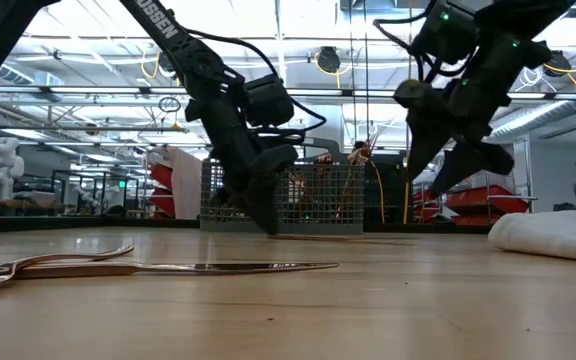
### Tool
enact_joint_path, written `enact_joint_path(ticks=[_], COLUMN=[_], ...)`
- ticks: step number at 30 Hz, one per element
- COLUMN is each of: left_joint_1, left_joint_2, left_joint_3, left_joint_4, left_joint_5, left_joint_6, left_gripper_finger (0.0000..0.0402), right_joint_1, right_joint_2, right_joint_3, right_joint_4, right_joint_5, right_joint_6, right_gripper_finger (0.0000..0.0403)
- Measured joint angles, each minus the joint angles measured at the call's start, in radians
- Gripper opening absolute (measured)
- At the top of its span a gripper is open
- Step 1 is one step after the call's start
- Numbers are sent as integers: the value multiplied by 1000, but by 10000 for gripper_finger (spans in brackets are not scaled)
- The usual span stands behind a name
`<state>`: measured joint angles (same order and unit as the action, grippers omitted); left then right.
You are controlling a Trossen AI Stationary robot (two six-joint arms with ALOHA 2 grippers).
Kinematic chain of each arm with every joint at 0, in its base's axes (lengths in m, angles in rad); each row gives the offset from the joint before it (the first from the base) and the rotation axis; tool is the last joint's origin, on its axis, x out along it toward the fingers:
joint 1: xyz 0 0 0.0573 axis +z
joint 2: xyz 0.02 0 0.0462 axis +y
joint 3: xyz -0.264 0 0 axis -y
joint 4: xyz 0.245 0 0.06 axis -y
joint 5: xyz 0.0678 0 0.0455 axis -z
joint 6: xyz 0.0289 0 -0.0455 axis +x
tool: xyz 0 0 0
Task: Sort silverware
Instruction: Put the top bronze knife into the gray silverware rack
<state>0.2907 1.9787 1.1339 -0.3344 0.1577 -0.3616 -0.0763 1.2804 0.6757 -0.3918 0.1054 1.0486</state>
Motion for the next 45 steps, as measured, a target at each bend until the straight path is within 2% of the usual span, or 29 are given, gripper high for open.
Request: enact_joint_path(ticks=[9, 14, 23, 29, 39, 45], left_joint_1=[-5, -5, -5, -5, -5, -5], left_joint_2=[1, 1, 1, 3, 3, 3], left_joint_3=[-2, -2, -2, -3, -4, -4], left_joint_4=[20, 20, 21, 43, 50, 50], left_joint_5=[0, 1, 1, -1, -5, -8], left_joint_6=[-25, -25, -34, -54, -78, -77], left_gripper_finger=[0, 0, 0, 0, 0, 0], right_joint_1=[85, 99, 111, 111, 112, 103], right_joint_2=[1, 1, 2, 47, 196, 201], right_joint_3=[-42, -61, -81, -81, -77, -77], right_joint_4=[-76, -67, -28, -8, 100, 91], right_joint_5=[48, 77, 56, 71, 68, 88], right_joint_6=[214, 277, 422, 485, 549, 589], right_gripper_finger=[215, 215, 215, 215, 215, 215])
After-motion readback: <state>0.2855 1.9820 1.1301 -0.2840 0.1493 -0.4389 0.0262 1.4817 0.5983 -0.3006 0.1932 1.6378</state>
